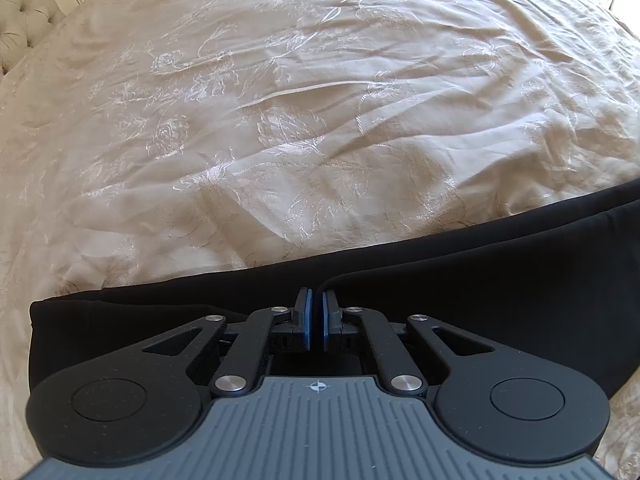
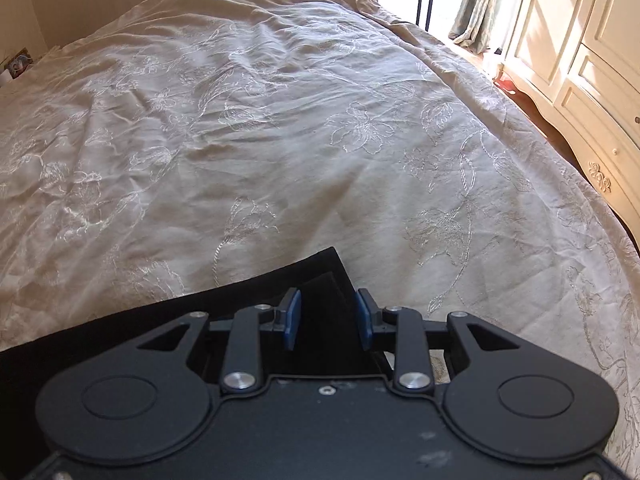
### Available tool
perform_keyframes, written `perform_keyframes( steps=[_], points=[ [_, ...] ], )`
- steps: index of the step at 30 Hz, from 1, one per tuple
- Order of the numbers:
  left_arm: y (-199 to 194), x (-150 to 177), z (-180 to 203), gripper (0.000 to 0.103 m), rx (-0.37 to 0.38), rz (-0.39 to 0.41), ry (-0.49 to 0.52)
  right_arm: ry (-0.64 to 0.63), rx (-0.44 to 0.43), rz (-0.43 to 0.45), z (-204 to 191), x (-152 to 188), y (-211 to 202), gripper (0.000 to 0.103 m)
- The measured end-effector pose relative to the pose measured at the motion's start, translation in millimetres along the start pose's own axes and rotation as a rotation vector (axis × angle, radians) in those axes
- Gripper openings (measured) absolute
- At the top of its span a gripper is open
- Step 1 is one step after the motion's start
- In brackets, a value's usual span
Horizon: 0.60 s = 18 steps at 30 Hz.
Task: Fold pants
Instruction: 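Lift and fold the held leg over the other leg with both grippers, then open both grippers and release the folded pants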
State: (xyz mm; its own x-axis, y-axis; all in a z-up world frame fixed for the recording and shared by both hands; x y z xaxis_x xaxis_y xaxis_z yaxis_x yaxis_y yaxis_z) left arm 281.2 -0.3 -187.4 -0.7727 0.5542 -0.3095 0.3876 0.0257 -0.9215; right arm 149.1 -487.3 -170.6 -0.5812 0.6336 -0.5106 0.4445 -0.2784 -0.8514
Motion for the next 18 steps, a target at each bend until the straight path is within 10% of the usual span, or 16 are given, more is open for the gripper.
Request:
perform_keyframes(
  steps=[11,18],
  points=[
    [-7.8,-12.1,-6.9,0.005,-0.008,0.039,-0.052,-0.004,0.02,0.128,-15.9,-23.5,-22.7,0.01],
    [20.6,-14.5,-2.2,0.009,0.008,-0.043,-0.014,-0.049,0.134,-0.012,-16.1,-6.5,23.6,0.018]
  ],
)
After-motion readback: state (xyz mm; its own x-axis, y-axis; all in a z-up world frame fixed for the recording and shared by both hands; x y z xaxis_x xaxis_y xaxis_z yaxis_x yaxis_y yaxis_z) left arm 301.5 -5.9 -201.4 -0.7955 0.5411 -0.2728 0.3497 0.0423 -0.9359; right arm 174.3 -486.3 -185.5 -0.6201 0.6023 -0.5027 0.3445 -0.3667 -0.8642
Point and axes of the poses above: each gripper's, at about its wrist camera, not at the fingertips, and y roughly the way its jaws point, z to its right, x to its underside, the point moved 6 cm from there along y, roughly the way its jaws point, and after that the axes turned 10 degrees about y, right-handed, at the moved point
